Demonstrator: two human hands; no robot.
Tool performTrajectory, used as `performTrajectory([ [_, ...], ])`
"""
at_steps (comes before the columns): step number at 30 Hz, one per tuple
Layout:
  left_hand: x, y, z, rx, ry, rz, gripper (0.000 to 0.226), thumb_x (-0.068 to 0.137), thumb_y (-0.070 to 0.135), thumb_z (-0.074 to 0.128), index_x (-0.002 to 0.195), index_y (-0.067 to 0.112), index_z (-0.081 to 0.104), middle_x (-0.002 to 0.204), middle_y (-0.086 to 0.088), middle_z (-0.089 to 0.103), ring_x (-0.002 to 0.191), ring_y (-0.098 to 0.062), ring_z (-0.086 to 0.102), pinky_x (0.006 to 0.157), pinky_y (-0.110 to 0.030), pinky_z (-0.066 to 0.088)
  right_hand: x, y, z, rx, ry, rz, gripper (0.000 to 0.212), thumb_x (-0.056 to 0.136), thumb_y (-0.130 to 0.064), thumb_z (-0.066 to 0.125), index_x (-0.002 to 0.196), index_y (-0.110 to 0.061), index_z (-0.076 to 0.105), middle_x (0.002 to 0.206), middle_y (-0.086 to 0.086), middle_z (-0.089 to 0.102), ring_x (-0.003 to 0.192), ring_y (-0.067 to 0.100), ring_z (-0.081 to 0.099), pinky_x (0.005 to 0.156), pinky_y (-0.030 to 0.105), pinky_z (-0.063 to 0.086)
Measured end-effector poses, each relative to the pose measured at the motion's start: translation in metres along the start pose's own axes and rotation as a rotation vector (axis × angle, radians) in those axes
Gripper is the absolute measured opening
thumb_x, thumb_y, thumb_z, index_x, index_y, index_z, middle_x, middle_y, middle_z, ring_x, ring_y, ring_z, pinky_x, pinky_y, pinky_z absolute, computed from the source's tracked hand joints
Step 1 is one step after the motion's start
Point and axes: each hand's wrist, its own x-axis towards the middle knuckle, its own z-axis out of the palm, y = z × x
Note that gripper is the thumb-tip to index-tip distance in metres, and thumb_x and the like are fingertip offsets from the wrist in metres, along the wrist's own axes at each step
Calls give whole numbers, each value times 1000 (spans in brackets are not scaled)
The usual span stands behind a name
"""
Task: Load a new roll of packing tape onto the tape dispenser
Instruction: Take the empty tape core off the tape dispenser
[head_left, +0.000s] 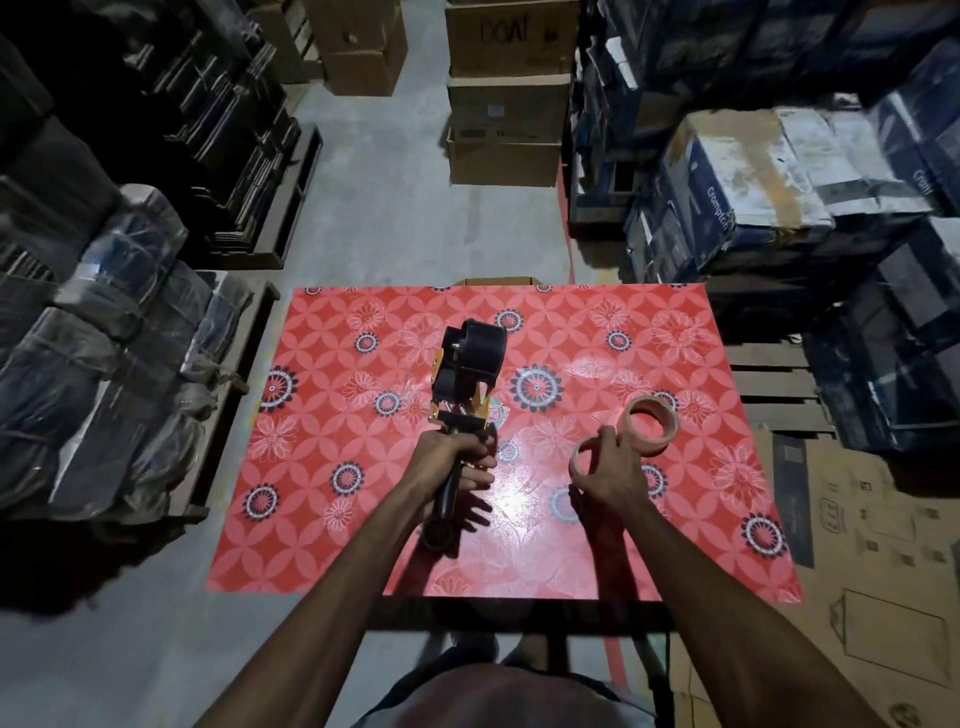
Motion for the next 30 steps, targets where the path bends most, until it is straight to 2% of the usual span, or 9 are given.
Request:
performTrajectory([
  [4, 1, -3, 1, 45, 18, 12, 22, 94, -1, 63, 110, -13, 71, 84, -19, 79, 54, -21, 71, 44, -21, 54, -3, -3, -4, -19, 11, -12, 83, 72, -39, 87, 140, -16, 45, 141, 15, 45, 121, 41, 58, 87, 49, 58],
  [9, 1, 0, 5, 76, 28, 5, 16, 93, 0, 63, 102, -12, 69, 76, -18, 74, 47, -20, 60, 39, -21, 44, -18, -34, -33, 8, 122, -125, 76, 79, -41, 84, 142, -13, 49, 133, 12, 58, 120, 33, 59, 92, 45, 54],
  [13, 5, 3, 12, 121, 68, 5, 14, 95, 5, 66, 105, -3, 71, 72, -13, 70, 45, -17, 52, 38, -22, 39, -25, -79, -77, 453, 162, -153, 59, 87, -40, 84, 134, -17, 59, 127, 0, 63, 112, 20, 62, 81, 26, 49],
  [16, 4, 6, 21, 56, 60, -5, 12, 97, 5, 65, 105, -3, 70, 71, -13, 65, 42, -14, 47, 37, -21, 35, -29, -113, -114, 739, 183, -138, 46, 90, -43, 80, 127, -20, 64, 119, -5, 70, 106, 11, 67, 87, 31, 55],
  [18, 4, 8, 28, 45, 77, 8, 13, 97, 8, 67, 104, -2, 71, 69, -12, 65, 40, -14, 47, 36, -21, 35, -32, -128, -130, 821, 154, -137, 43, 93, -43, 77, 127, -21, 64, 115, -7, 70, 106, 6, 66, 87, 28, 54],
  [21, 2, 10, 38, 63, 122, 55, 15, 96, 14, 71, 100, 0, 74, 67, -11, 67, 41, -16, 50, 37, -21, 37, -39, -141, -133, 822, 45, -120, 44, 95, -42, 75, 130, -21, 60, 116, -5, 66, 103, 7, 63, 78, 25, 51],
  [25, -6, 11, 50, 185, 172, 147, 18, 91, 22, 74, 87, 5, 75, 61, -7, 70, 43, -19, 59, 44, -24, 44, -43, -145, -110, 804, -143, -64, 51, 92, -47, 77, 132, -22, 57, 119, 1, 67, 106, 16, 66, 91, 41, 56],
  [28, -15, 12, 58, 364, 274, 240, 17, 84, 23, 76, 82, 7, 74, 63, -2, 68, 55, -20, 63, 52, -25, 43, -46, -152, -99, 953, -193, -53, 47, 89, -42, 81, 129, -27, 62, 123, 1, 72, 115, 21, 68, 88, 42, 54],
  [30, -18, 12, 62, 428, 334, 272, 18, 82, 21, 77, 73, 8, 68, 64, -1, 63, 61, -20, 57, 53, -28, 38, -48, -158, -98, 1087, -215, -12, 43, 89, -41, 82, 126, -27, 66, 115, 0, 76, 109, 20, 71, 81, 37, 55],
])
